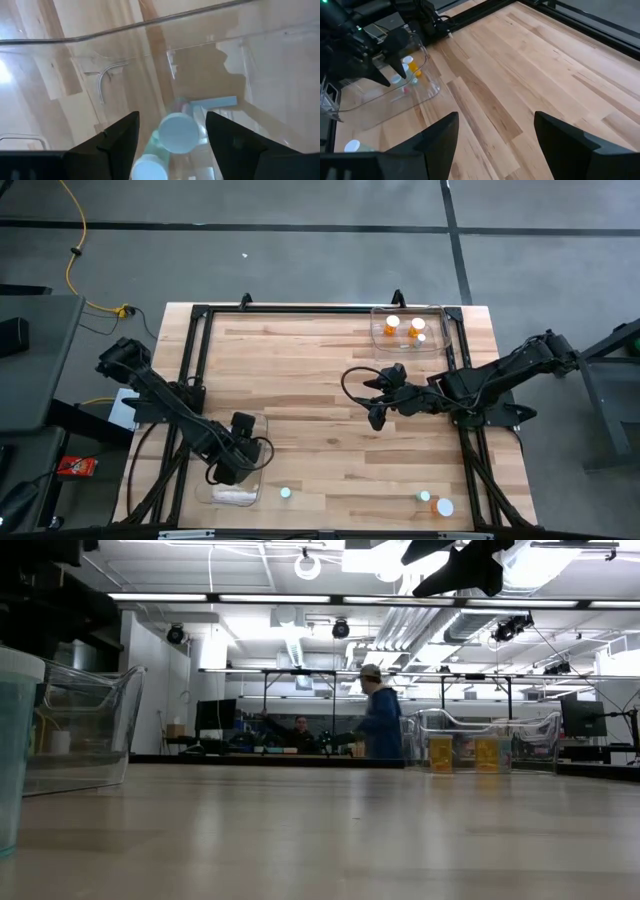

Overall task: Pick and place medicine bottles into bin by pill shape (circle, oval)
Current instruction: Put the green capsule bottle into the top transparent bin

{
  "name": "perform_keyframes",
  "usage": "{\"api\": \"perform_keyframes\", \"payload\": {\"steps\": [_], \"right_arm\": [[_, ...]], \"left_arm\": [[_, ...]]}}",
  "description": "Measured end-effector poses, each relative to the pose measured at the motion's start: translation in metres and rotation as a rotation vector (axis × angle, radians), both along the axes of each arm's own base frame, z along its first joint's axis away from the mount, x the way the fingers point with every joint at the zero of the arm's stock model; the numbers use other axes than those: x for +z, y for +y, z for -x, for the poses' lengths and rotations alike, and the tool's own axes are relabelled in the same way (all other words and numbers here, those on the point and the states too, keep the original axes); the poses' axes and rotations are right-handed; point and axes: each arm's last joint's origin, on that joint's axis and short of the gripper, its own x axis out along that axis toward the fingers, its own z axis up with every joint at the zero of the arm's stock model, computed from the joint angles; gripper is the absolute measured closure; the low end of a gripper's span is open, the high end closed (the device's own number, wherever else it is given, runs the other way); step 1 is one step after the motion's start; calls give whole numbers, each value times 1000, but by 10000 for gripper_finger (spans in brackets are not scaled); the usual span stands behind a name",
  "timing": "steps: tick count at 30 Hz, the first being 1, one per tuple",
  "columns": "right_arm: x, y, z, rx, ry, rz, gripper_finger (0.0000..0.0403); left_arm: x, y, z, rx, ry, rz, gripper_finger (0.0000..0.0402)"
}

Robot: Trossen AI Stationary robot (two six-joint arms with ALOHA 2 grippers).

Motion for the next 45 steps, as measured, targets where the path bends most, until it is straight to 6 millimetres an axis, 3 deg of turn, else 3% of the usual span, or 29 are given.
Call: {"api": "perform_keyframes", "payload": {"steps": [6,18,28,32,36,40,45], "right_arm": [[0,0,0,-1,-1,-2,151],[0,0,0,-2,-2,-3,151],[0,0,0,-4,-4,-6,151],[0,0,0,-4,-5,-7,151],[4,1,-2,23,-38,-25,151],[11,-1,-8,95,-106,-36,151],[22,-14,-18,159,-205,-45,151]], "left_arm": [[-9,2,6,-3,58,23,199],[-7,3,5,-17,26,7,211],[-7,2,5,-16,19,7,296],[-2,3,7,-16,21,38,311],[26,15,17,39,-5,88,299],[78,37,32,104,-127,132,289],[145,77,47,246,-420,134,293]]}}
